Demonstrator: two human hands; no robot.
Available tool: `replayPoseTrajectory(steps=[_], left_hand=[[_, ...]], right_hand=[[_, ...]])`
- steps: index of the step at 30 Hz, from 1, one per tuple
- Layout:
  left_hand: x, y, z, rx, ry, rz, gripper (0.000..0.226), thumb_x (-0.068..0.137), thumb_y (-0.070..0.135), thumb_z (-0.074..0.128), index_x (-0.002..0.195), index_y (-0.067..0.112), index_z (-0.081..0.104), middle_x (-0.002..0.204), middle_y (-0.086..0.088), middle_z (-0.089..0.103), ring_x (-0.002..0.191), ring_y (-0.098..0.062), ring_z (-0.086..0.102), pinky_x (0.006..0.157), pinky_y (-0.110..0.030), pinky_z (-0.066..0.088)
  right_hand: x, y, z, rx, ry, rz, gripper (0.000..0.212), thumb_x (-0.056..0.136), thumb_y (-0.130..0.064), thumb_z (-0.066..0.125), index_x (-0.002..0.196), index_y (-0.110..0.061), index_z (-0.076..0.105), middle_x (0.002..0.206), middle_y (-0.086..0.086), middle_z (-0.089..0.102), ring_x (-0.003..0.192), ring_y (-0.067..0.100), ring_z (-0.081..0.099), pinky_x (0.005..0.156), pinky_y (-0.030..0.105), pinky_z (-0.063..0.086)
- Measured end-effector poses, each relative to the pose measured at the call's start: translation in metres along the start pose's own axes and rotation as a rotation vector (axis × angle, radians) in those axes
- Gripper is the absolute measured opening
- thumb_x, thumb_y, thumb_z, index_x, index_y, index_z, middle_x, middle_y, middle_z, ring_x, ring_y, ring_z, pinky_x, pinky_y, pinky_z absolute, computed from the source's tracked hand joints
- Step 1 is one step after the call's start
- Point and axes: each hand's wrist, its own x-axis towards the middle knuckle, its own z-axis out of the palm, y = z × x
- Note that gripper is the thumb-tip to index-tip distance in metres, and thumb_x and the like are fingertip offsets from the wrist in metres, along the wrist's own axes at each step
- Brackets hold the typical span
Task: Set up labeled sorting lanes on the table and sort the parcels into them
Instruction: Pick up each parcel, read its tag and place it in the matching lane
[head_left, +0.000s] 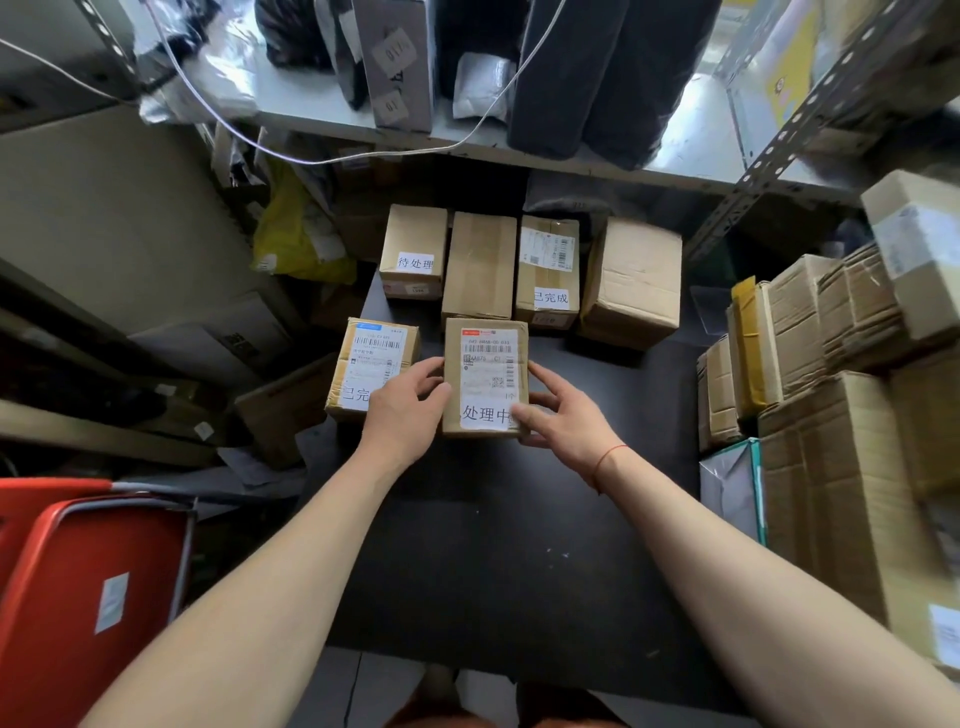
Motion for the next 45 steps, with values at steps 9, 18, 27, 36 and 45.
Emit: replayPoseTrajectory(steps=[9,18,27,36,45], left_hand=[[-0.016,0.034,-0.003,0.077,0.015,0.143,0.051,0.107,0.037,0.056,0.157,0.041,0.045,0.133,0.006,0.071,0.121,-0.011,0.064,0.084,-0.021,0.048],[-0.073,0.094,0.016,0.089,0.049,0.209,0.049,0.108,0.023,0.047,0.154,0.04,0.048,0.116,0.012,0.073,0.105,-0.004,0.063,0.071,-0.01,0.042],[-0.181,0.171,0.048,0.241,0.28,0.262,0.053,0.1,0.015,0.048,0.148,0.036,0.059,0.085,0.015,0.073,0.079,-0.011,0.063,0.072,-0.006,0.045],[-0.262,0.225,0.096,0.258,0.334,0.375,0.051,0.098,0.017,0.052,0.144,0.037,0.063,0.094,0.015,0.074,0.108,-0.012,0.063,0.088,-0.01,0.044],[-0.327,0.268,0.166,0.126,0.222,0.585,0.048,0.096,0.027,0.062,0.137,0.052,0.063,0.088,0.029,0.071,0.102,0.005,0.069,0.09,-0.005,0.046]], right_hand=[[-0.035,-0.031,-0.016,-0.07,0.088,-0.009,0.067,0.1,-0.016,0.067,0.157,-0.038,0.042,0.129,-0.003,0.066,0.108,0.02,0.073,0.086,0.037,0.065],[-0.097,-0.06,-0.064,-0.292,0.079,-0.136,0.071,0.101,-0.014,0.062,0.163,-0.034,0.034,0.132,-0.001,0.07,0.109,0.011,0.069,0.076,0.018,0.053],[-0.165,-0.061,-0.128,-0.349,0.058,-0.349,0.07,0.092,-0.027,0.058,0.158,-0.041,0.039,0.13,-0.003,0.072,0.112,0.021,0.07,0.099,0.047,0.06],[-0.268,-0.058,-0.206,-0.126,0.108,-0.429,0.069,0.086,-0.022,0.07,0.151,-0.041,0.054,0.102,0.0,0.076,0.095,0.03,0.076,0.087,0.054,0.063],[-0.372,-0.036,-0.308,-0.057,0.151,-0.444,0.068,0.093,-0.01,0.078,0.152,-0.032,0.054,0.121,0.009,0.073,0.105,0.026,0.077,0.092,0.045,0.063]])
